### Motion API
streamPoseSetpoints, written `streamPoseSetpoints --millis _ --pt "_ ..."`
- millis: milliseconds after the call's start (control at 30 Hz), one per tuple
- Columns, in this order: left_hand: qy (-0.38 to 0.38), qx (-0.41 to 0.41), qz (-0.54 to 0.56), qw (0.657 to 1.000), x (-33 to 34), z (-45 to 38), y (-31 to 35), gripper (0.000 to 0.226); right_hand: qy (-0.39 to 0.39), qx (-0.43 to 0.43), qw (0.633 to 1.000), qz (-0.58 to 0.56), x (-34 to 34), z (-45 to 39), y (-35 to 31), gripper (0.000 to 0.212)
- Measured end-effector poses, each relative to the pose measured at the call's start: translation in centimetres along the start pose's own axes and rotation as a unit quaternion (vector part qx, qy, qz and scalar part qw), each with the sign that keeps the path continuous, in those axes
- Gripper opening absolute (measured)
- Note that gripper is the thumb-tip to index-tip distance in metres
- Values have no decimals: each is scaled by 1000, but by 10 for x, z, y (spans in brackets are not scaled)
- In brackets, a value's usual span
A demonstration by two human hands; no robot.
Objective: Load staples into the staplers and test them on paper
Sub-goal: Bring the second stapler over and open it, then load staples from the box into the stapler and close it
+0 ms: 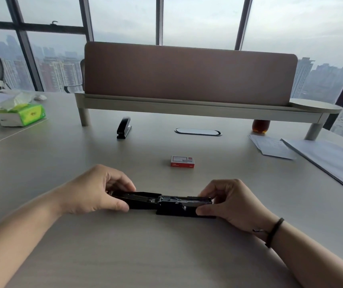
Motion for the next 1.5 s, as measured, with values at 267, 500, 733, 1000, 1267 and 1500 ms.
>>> streamPoseSetpoints --millis 267,500,733,1000,1267,1500 --pt "-158 -28 -58 985 -10 -30 18 65 -63 10 997 35 0 -11 1 26" --pt "-4 26 17 1000 -9 -122 19 61 77 41 995 47 -32 -82 23 50" --pt "60 76 -98 990 21 -158 8 70 19 -19 956 293 -7 -136 48 64" --pt "82 136 -98 982 26 -156 12 60 -9 -70 960 270 0 -131 38 44" --pt "84 154 -115 978 27 -153 19 37 7 -66 966 251 1 -127 35 44" --pt "64 110 -51 990 16 -153 15 35 -3 -65 968 244 -6 -125 38 42"
Point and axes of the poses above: each hand's wrist, its own z-axis away from the middle knuckle, its own x-axis out of the palm, y = z × x, the point moved 7 cm from there along -z, towards the middle knuckle, and after that the axes turned 9 degrees about -x, right-handed, at the moved point
